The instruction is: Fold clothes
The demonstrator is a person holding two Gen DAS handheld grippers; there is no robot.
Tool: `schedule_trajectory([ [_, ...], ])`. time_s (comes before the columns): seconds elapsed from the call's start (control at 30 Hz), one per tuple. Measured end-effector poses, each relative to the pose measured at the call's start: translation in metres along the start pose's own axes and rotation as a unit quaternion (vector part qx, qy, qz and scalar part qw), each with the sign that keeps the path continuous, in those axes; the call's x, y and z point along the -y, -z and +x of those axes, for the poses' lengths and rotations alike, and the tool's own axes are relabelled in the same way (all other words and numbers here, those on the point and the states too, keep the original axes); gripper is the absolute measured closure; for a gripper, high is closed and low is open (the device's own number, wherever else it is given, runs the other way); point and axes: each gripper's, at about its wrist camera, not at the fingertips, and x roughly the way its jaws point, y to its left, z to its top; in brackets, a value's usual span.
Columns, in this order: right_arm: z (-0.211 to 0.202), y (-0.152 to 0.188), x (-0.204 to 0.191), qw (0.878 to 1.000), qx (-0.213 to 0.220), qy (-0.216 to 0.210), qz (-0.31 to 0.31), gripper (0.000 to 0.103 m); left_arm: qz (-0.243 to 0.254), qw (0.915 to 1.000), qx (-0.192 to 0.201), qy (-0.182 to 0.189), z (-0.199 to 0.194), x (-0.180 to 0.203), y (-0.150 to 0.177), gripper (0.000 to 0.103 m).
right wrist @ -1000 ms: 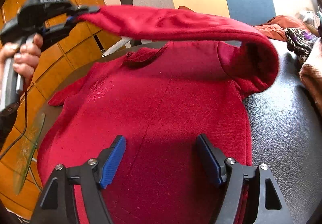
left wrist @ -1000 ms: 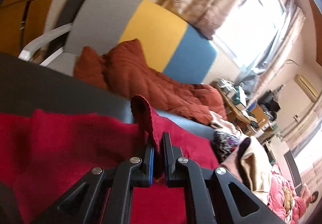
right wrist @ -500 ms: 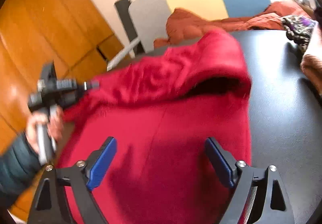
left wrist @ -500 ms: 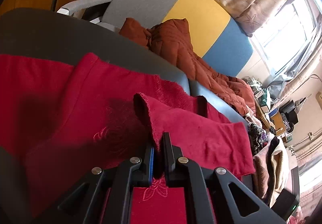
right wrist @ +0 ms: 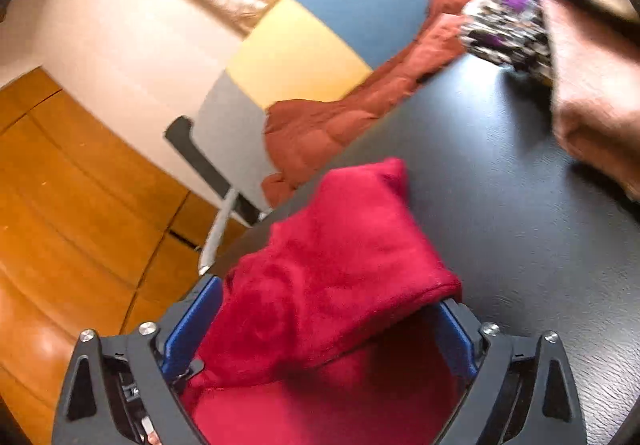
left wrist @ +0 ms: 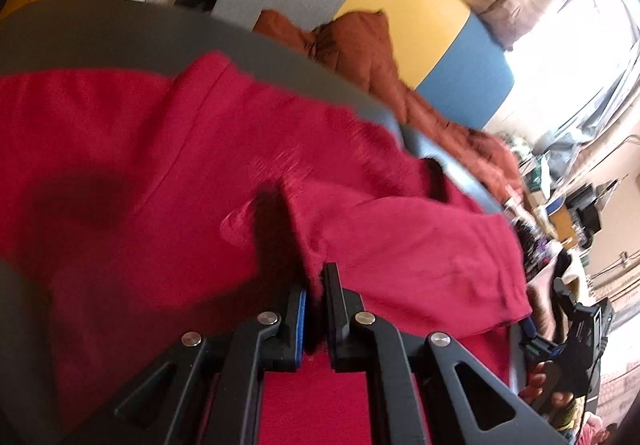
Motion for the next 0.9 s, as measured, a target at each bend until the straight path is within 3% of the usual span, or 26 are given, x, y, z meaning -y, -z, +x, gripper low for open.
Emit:
schedule_trajectory([
  [0.07, 0.000, 0.008, 0.005, 1.000, -0.013, 0.009, -0.004, 0.013, -0.002, 1.0000, 0.001, 0.001, 0.000, -0.001, 0.003, 0.096],
  [0.3, -0.021, 0.019, -0.012, 0.993, -0.059, 0.035, -0.100, 0.013, 0.009, 0.9999, 0.004, 0.002, -0.007, 0.003, 0.000, 0.096],
  [0.5, -0.040, 0.007, -0.044, 0.983, -0.044, 0.016, -0.175, 0.012, 0.016, 0.9998, 0.007, 0.003, -0.006, 0.003, -0.001, 0.096],
  [0.63, -0.010, -0.013, -0.066, 0.979, -0.045, 0.010, -0.198, 0.012, 0.013, 0.9999, 0.006, 0.003, -0.003, 0.000, 0.002, 0.095],
  [0.77, 0.042, -0.028, -0.072, 0.973, -0.060, 0.056, -0.214, 0.012, 0.025, 0.9996, 0.009, -0.003, -0.003, 0.003, 0.003, 0.095],
  [0.9, 0.072, -0.031, -0.050, 0.973, -0.081, 0.096, -0.191, 0.013, 0.042, 0.9990, 0.014, -0.005, -0.002, 0.003, 0.005, 0.094],
])
